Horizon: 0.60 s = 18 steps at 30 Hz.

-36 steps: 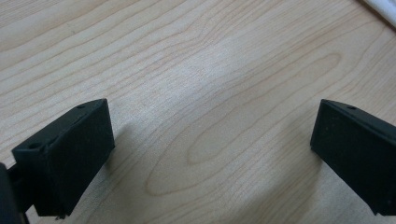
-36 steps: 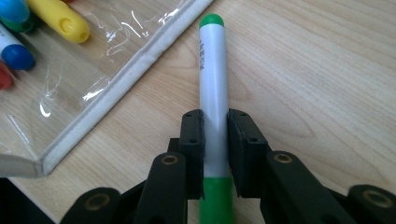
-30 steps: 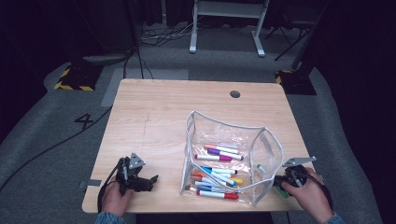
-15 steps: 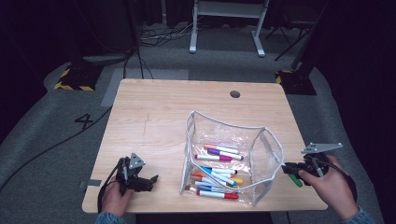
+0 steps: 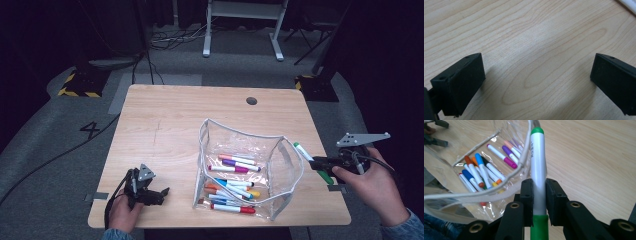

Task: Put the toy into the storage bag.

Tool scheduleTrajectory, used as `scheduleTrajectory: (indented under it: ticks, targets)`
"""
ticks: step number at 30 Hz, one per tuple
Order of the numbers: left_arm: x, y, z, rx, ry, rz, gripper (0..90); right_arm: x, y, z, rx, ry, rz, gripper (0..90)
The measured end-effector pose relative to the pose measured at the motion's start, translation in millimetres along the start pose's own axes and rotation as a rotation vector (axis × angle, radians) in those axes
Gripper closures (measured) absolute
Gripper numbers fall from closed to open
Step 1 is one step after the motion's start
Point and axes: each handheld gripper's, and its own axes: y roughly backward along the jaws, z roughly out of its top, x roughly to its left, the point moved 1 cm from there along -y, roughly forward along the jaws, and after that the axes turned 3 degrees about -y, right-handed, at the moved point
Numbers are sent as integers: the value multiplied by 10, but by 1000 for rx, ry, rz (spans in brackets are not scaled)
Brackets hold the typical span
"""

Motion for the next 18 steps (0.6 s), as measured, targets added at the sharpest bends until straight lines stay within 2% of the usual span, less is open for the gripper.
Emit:
scheduleTrajectory:
  ticks: [3, 9, 18]
  targets:
    - [0, 0, 0, 0, 0, 0, 0, 57, 65, 102, -9, 19, 18, 768]
    - [0, 0, 0, 0, 0, 0, 0, 234, 166, 339, -19, 89, 51, 768]
    - [2, 1, 0, 2, -2, 0, 0, 555, 125, 640, 6, 191, 108, 767]
